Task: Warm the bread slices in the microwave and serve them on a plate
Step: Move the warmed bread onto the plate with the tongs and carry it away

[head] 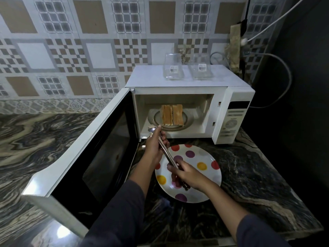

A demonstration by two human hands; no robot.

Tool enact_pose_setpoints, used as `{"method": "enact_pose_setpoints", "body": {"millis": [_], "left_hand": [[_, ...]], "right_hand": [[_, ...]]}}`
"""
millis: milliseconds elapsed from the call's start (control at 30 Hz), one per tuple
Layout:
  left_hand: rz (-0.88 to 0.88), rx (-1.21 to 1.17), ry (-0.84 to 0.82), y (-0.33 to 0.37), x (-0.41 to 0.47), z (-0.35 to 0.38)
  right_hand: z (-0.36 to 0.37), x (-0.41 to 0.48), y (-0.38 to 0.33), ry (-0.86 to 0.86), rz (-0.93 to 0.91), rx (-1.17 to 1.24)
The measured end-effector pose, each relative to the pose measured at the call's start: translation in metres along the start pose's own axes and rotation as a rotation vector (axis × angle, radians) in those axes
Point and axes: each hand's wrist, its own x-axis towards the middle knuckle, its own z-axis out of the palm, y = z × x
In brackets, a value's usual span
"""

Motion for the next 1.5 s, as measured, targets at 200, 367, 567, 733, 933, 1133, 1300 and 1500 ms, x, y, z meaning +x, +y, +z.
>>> {"method": "enact_pose_setpoints", "body": {"millis": [200, 367, 567, 733, 933, 1133, 1300, 1500], "left_hand": [[0.044, 0.103, -0.053, -0.005, -0.001, 0.001], [0.147, 0.458, -0.028, -0.014, 0.003, -0.009], [0.524, 1.123, 0.103, -0.038, 0.01, -0.069], [0.398, 1.614, 0.129, -0.07, 0.007, -0.122], [0.349, 1.844, 0.106, -0.082, -0.001, -0.127], [0.372, 1.905, 0.114, -0.08, -0.002, -0.127], [0.388, 1.869, 0.113, -0.08, -0.001, -0.128], [0.389, 1.843, 0.119, -0.081, 0.0, -0.129]], "right_hand": [[0.0, 0.0, 0.008, 0.112, -0.021, 0.06], [-0.019, -0.003, 0.019, 0.178, 0.008, 0.121], [-0.051, 0.001, 0.03, 0.473, 0.071, -0.015], [-0.068, 0.02, 0.026, 0.621, 0.078, -0.12], [-0.075, 0.049, 0.02, 0.659, 0.181, -0.264], [-0.071, 0.082, 0.008, 0.729, 0.286, -0.368], [-0.063, 0.103, -0.006, 0.753, 0.336, -0.379], [-0.056, 0.119, -0.012, 0.737, 0.382, -0.421]]}}
